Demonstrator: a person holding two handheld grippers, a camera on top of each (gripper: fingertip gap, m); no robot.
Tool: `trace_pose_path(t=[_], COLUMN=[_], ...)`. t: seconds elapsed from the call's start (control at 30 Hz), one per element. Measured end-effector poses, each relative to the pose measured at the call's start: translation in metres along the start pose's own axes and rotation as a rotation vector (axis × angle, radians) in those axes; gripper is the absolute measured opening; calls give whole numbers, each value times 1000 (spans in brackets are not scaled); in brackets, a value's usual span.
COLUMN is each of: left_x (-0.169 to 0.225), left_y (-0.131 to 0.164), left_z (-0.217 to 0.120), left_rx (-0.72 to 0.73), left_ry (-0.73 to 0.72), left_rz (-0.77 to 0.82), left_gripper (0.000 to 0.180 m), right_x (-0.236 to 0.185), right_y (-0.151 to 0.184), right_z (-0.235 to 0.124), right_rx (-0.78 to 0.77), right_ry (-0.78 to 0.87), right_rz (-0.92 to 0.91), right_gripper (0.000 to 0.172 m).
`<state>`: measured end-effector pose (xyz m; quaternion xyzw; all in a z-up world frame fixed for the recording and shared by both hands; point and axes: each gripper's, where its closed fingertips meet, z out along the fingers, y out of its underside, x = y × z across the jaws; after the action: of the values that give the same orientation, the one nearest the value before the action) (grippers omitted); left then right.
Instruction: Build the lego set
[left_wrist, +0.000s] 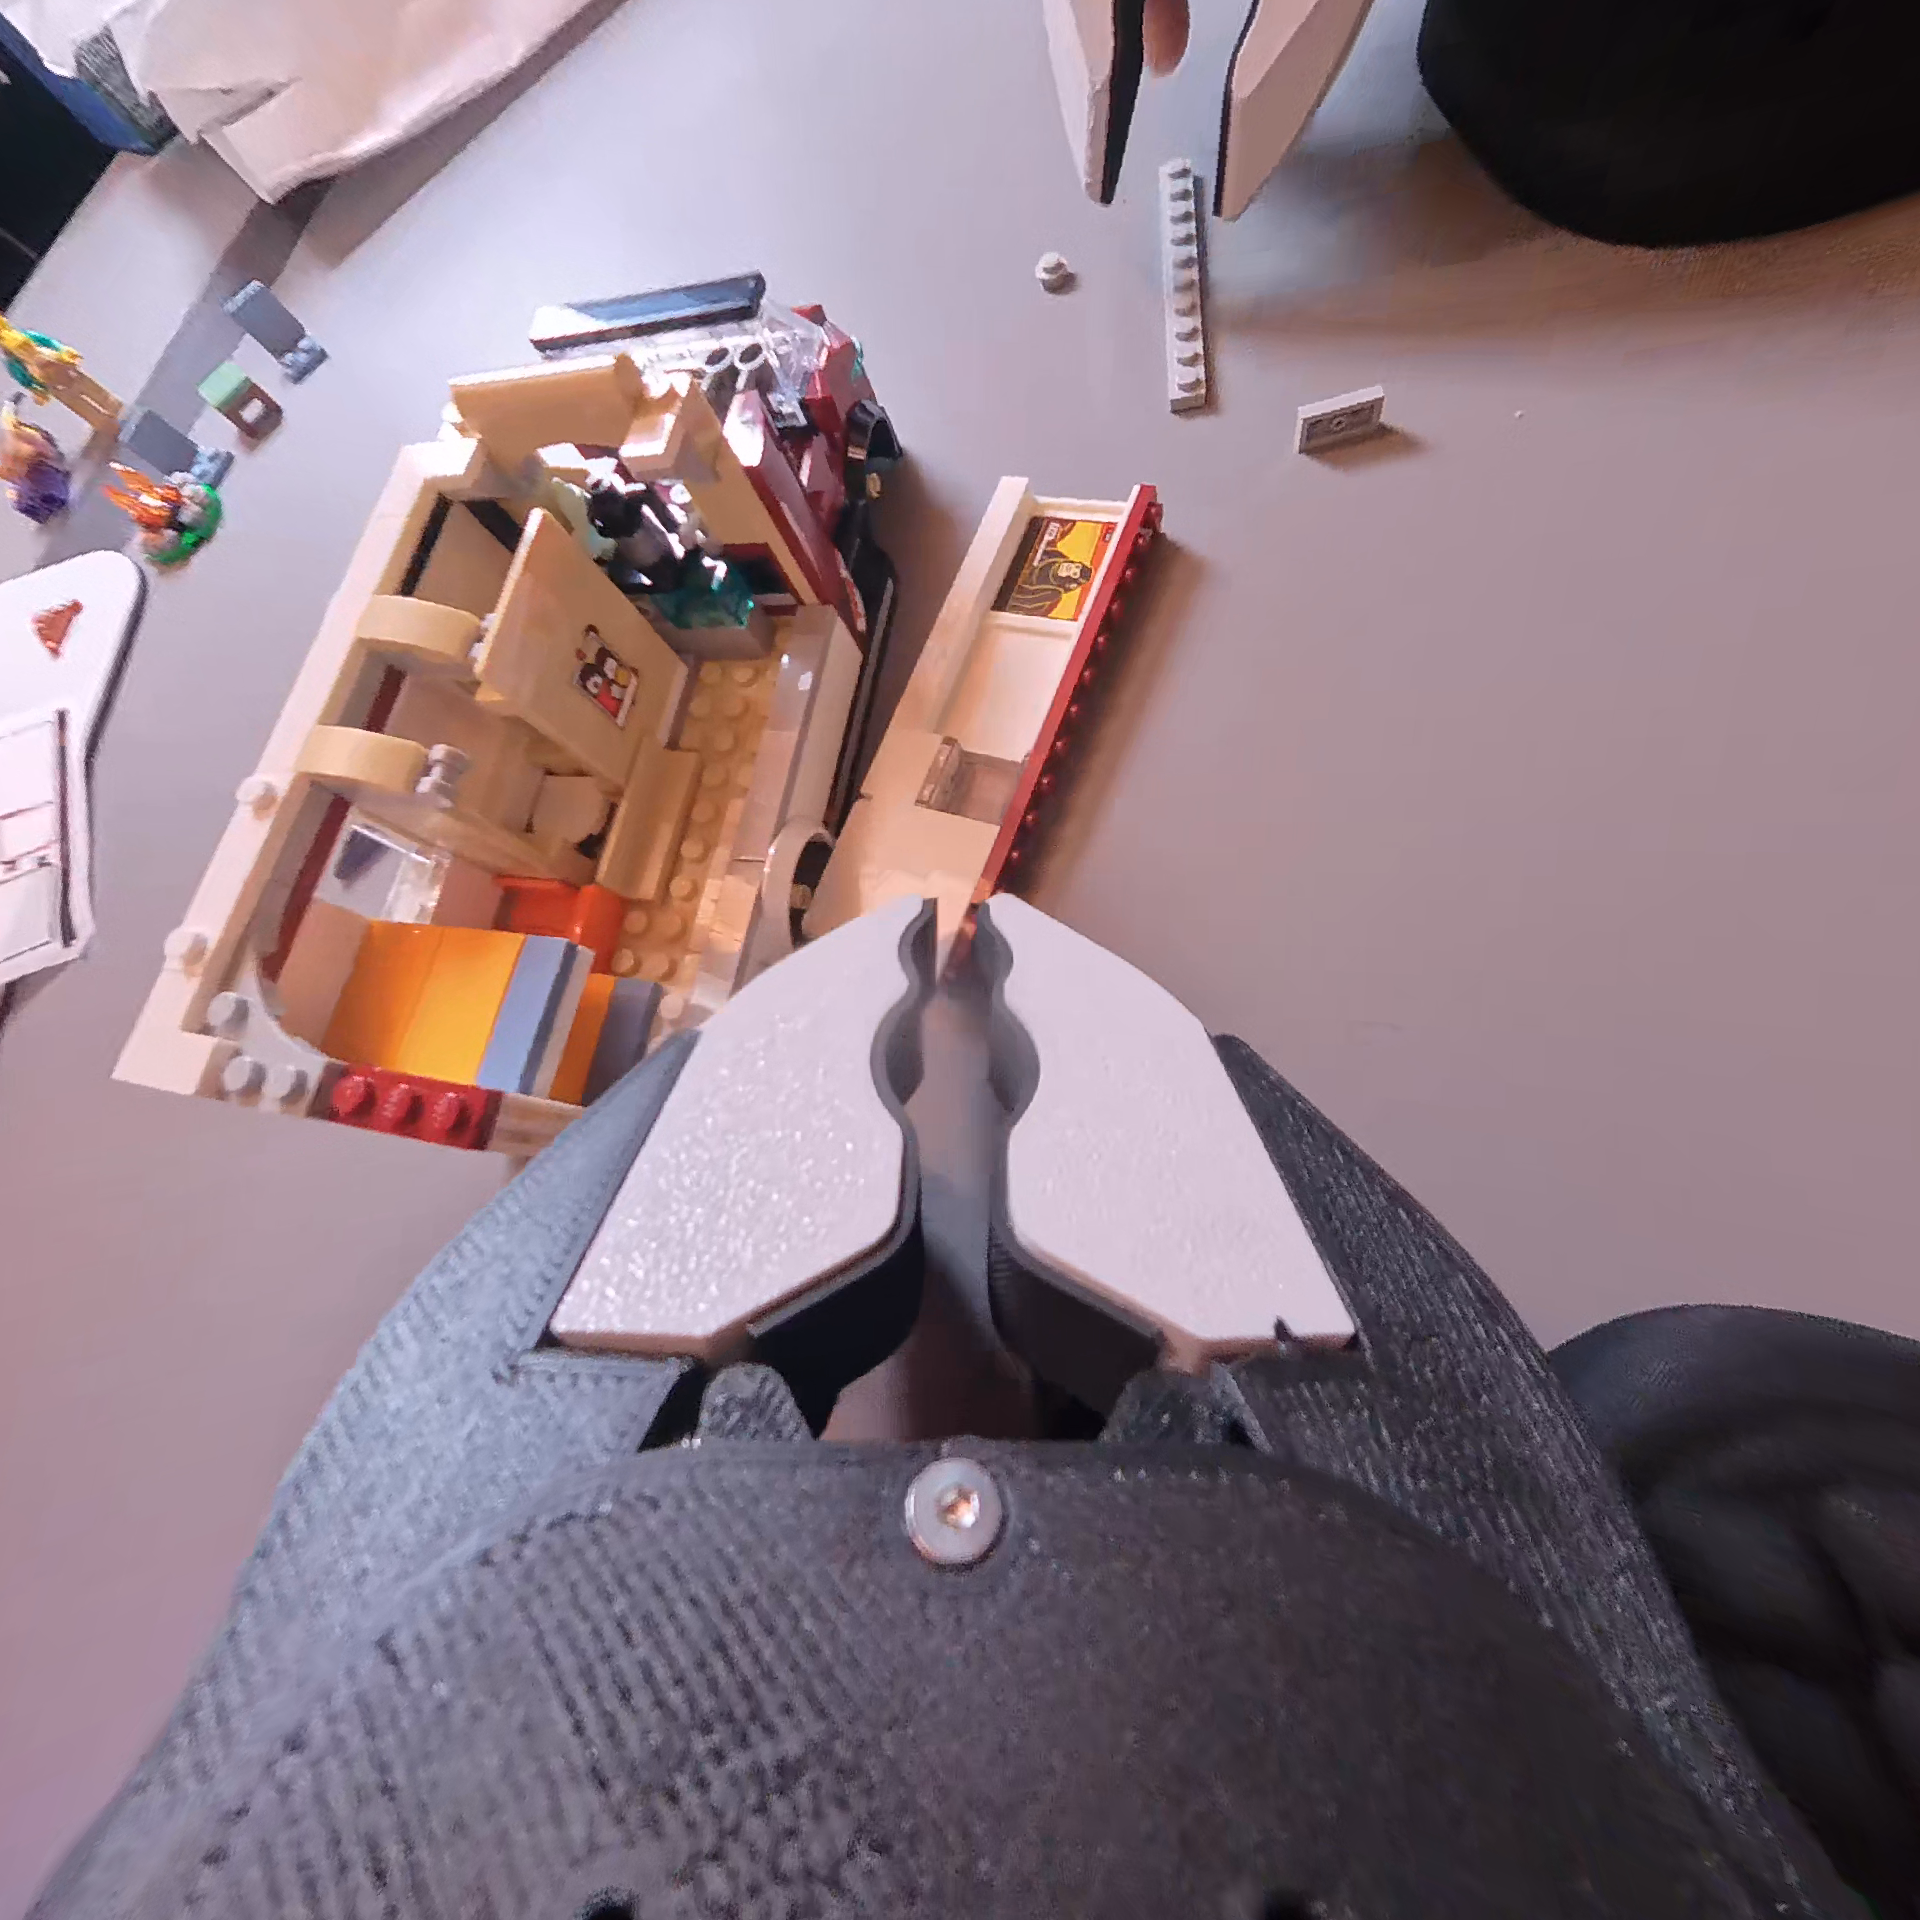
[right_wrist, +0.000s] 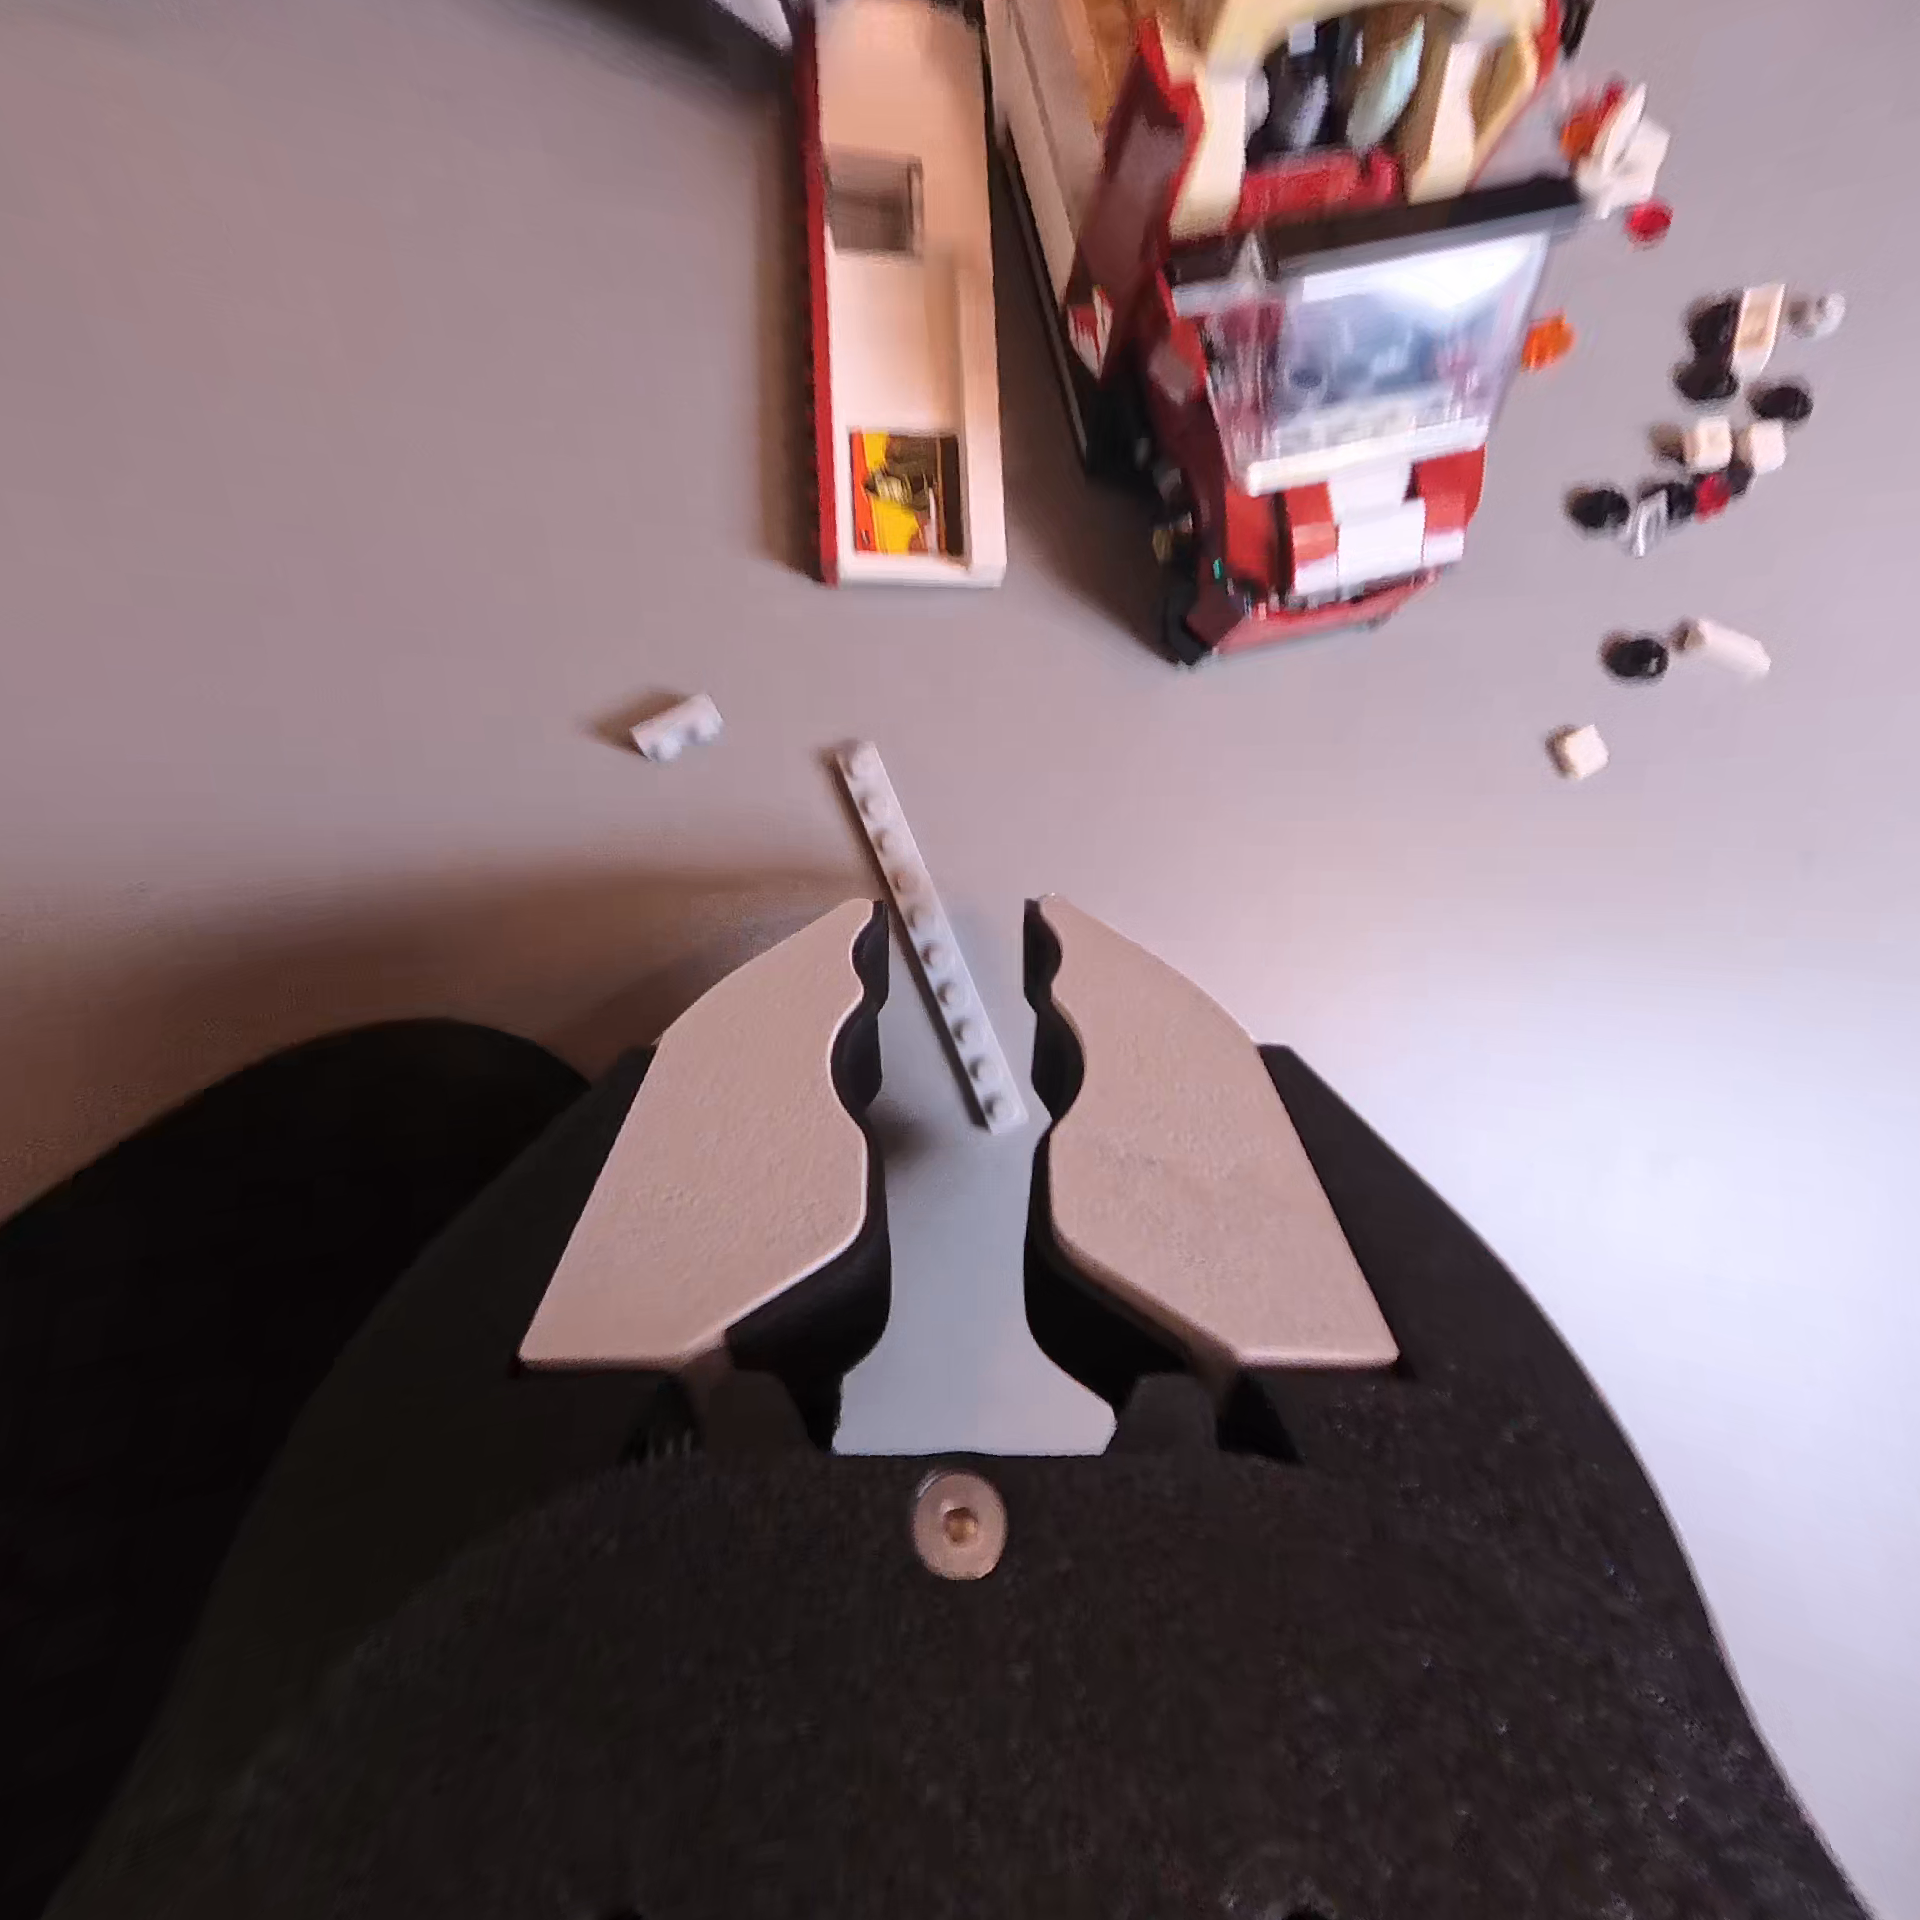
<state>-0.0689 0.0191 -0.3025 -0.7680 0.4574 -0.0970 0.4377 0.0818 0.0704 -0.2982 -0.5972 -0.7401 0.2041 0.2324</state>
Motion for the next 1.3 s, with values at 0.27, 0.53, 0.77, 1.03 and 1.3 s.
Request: trace_pose_path(t=[0.27,0.53,0.77,1.03,1.3], left_x=[-2,10,12,17,24], left_y=[-9,-9,-9,-10,-16], left_z=[-7,-6,4,4,-3], left_rx=[63,61,51,48,91], left_ry=[-7,11,-13,20,223], left_rz=[36,147,181,189,-126], left_gripper=[26,47,41,17,8], right_x=[-12,-19,-31,-27,-22], right_y=[-56,-50,-68,-81,-81], right_z=[49,49,25,16,21], right_rx=[37,-26,118,225,261], right_ry=[41,-318,-670,-797,-330], right_rz=[-137,6,219,470,11], right_gripper=[50,6,6,6,37])
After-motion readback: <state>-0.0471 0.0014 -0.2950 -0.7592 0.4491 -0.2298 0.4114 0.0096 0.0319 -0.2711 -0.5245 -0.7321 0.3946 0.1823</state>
